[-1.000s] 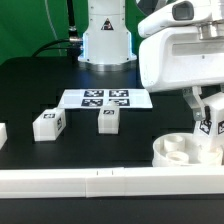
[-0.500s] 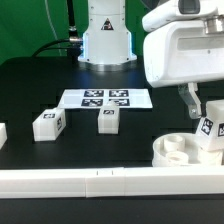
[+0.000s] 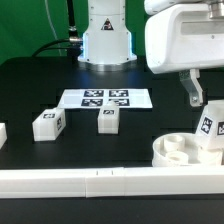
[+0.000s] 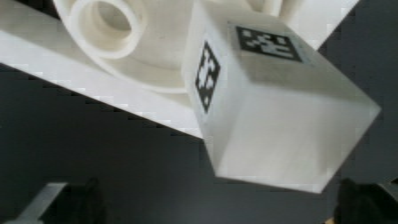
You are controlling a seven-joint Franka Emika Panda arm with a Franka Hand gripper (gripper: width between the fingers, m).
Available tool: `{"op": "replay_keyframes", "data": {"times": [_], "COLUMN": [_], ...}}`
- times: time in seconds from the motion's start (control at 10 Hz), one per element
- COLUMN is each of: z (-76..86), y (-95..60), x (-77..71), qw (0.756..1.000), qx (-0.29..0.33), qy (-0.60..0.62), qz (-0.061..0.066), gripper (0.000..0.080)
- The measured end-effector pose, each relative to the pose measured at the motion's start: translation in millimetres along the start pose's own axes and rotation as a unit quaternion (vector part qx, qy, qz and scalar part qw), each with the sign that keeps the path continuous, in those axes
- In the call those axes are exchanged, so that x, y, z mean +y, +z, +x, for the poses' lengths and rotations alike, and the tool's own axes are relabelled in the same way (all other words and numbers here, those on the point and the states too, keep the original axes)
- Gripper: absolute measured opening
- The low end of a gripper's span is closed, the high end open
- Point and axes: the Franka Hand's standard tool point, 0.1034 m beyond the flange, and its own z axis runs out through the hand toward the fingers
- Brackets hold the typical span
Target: Assemble stool
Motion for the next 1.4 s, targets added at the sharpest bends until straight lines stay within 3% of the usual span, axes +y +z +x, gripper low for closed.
{"op": "replay_keyframes", "data": {"times": [0.5,0.8,1.0,1.2,1.4], "z": [-3.7,-5.8,-5.9,-6.0,-6.8], "y": [2.9,0.7,5.2,5.5,5.8], "x": [-2.4,-15.9,-7.5,-8.8,-6.9], "qw": [1.0,0.989,0.988,0.988,0.982], "qx": [-0.025,-0.145,-0.146,-0.146,-0.143], "qy": [-0.003,0.004,-0.022,-0.03,-0.107], "qz": [0.007,0.038,0.042,0.044,0.054], "gripper": [0.0649,0.0649,0.0649,0.0649,0.0649]}}
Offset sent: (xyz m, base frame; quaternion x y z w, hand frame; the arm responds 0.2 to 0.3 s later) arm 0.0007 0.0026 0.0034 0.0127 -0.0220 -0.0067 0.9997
